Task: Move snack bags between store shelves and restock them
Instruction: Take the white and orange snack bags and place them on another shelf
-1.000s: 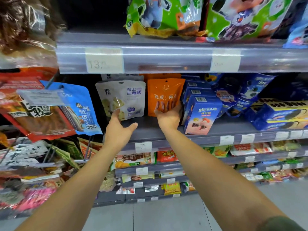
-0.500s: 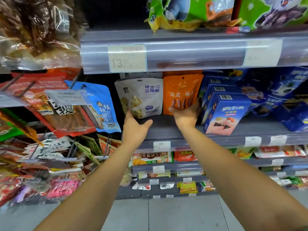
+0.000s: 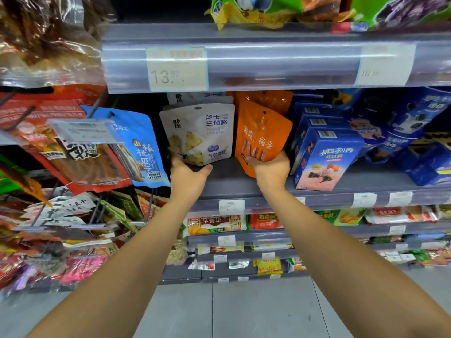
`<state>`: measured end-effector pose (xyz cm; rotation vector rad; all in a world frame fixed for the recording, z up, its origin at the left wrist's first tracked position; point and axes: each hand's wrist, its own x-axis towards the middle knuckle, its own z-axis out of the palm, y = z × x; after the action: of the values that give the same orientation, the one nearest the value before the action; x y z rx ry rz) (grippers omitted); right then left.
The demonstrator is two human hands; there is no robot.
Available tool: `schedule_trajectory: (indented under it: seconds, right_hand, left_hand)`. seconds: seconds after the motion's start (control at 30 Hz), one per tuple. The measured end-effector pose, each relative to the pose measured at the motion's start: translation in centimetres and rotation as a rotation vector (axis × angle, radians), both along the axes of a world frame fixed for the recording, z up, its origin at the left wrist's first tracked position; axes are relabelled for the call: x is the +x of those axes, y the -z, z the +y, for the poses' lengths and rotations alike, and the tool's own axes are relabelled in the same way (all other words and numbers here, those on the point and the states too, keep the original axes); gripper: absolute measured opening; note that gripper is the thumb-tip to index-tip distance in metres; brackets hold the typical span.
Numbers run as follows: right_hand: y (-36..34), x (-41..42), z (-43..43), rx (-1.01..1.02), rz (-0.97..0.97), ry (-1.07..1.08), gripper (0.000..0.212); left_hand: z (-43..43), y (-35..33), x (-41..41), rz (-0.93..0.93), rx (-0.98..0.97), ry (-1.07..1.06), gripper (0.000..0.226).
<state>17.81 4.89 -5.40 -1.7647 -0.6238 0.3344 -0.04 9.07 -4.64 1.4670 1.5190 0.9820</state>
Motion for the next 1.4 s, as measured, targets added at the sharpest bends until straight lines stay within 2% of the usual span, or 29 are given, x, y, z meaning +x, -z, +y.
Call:
schedule_trajectory:
  seconds: [0.07, 0.2, 0.4, 0.5, 0.67, 0.77, 0.9, 1.03, 1.27, 1.33, 1.4]
  right_hand:
    - [0.0, 0.0, -0.4, 0.015, 0.039, -0.006, 0.043]
    - [-0.6, -0.3, -1.5, 0.06, 0.018, 0.013, 0.041]
    - [-1.7, -1.2, -4.2, 0.091, -0.033, -0.027, 0.03]
    - [-2.2, -1.4, -5.0, 0.105, -0.045, -0.059, 0.03]
    - [-2.1, -1.4, -6.1, 0.113, -0.039, -0.086, 0.029]
    - [-2.0, -1.5, -6.6, 0.124, -0.017, -0.08, 0.027]
    - [-1.9, -1.7, -7.3, 0.137, -0.003, -0.06, 0.026]
    - [-2.0, -2.0, -7.9, 0.116, -0.027, -0.033, 0.028]
    - [-2.6, -2.4, -8.6, 0.105, -0.039, -0.002, 0.028]
    - [-2.9, -2.4, -8.8, 0.103, -0.043, 0.007, 0.028]
    - [-3.1, -2.4, -9.2, 0.102, -0.044, 0.016, 0.026]
  left_hand:
    - [0.4, 0.1, -0.2, -0.027, -0.013, -0.019, 0.117]
    - [1.7, 0.0, 0.1, -0.079, 0.007, -0.049, 0.128]
    - [3.0, 0.1, 1.2, -0.099, 0.053, -0.112, 0.104]
    - [4.0, 0.6, 1.4, -0.078, 0.028, -0.074, 0.1]
    - [4.2, 1.6, 1.4, -0.156, 0.039, -0.104, 0.089]
    - [4.4, 1.4, 1.5, -0.173, -0.004, -0.084, 0.089]
    - [4.9, 0.9, 1.8, -0.294, -0.088, -0.131, 0.096]
    - [5.0, 1.1, 2.4, -0.238, -0.107, -0.111, 0.094]
    - [5.1, 0.5, 3.0, -0.243, -0.189, -0.098, 0.092]
    - [4.6, 0.3, 3.0, -0.279, -0.198, -0.127, 0.088]
    - [3.6, 0.1, 2.8, -0.32, -0.188, -0.127, 0.071]
